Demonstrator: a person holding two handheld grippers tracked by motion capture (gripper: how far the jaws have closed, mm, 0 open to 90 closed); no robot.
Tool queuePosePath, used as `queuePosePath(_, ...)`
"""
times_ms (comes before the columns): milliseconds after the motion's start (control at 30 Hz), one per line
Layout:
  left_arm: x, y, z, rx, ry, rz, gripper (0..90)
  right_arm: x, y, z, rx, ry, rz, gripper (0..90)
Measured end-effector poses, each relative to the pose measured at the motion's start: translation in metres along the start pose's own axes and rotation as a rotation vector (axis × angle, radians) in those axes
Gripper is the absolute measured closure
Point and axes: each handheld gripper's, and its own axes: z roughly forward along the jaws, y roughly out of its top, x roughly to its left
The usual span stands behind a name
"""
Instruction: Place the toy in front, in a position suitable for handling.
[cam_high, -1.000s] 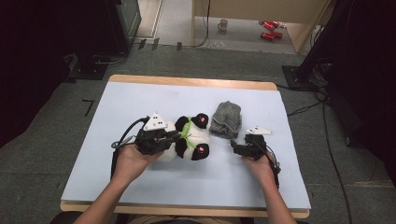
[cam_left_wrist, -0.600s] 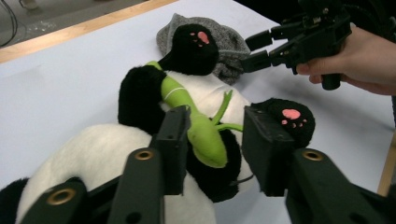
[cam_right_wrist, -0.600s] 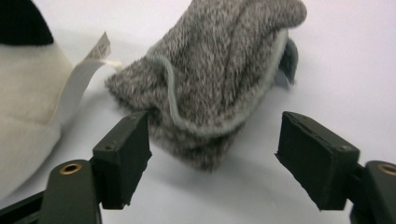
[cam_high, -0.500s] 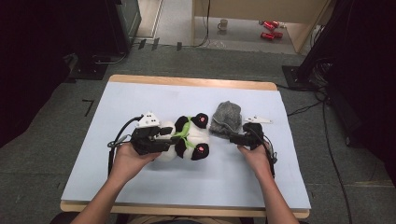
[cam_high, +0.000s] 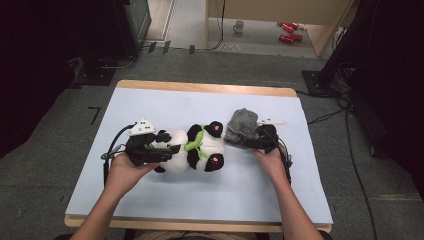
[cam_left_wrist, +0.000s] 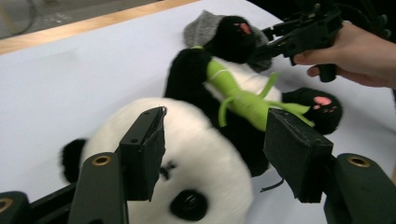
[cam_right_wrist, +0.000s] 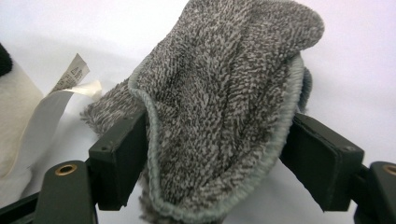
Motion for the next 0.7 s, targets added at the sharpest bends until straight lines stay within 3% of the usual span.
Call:
queuePosePath(167,0.021,-0.016,-0.012,-0.024,0.044,-0.036,36.2,-0.001,-0.001,0.012,0.01,0.004,-0.008,25.3)
queuePosePath(267,0.031,-0.025,-0.014,-0.006,0.064,-0.044,36.3,-0.002,-0.002,0.019,0.016,0.011,0.001,27.1)
queuePosePath(500,0.044,-0.04,-0.013,-0.005,0.077,-0.013,35.3,-0.003,-0.004,0.026,0.005,0.023,0.003,35.4)
queuePosePath(600,0.053,-0.047,-0.008,0.021,0.069,0.003,35.3,-0.003,-0.004,0.026,0.006,0.016,-0.036,46.2)
queuePosePath(700,0.056,-0.05,-0.003,0.016,0.062,0.015,35.4,-0.001,-0.004,0.023,0.021,0.02,-0.037,57.5)
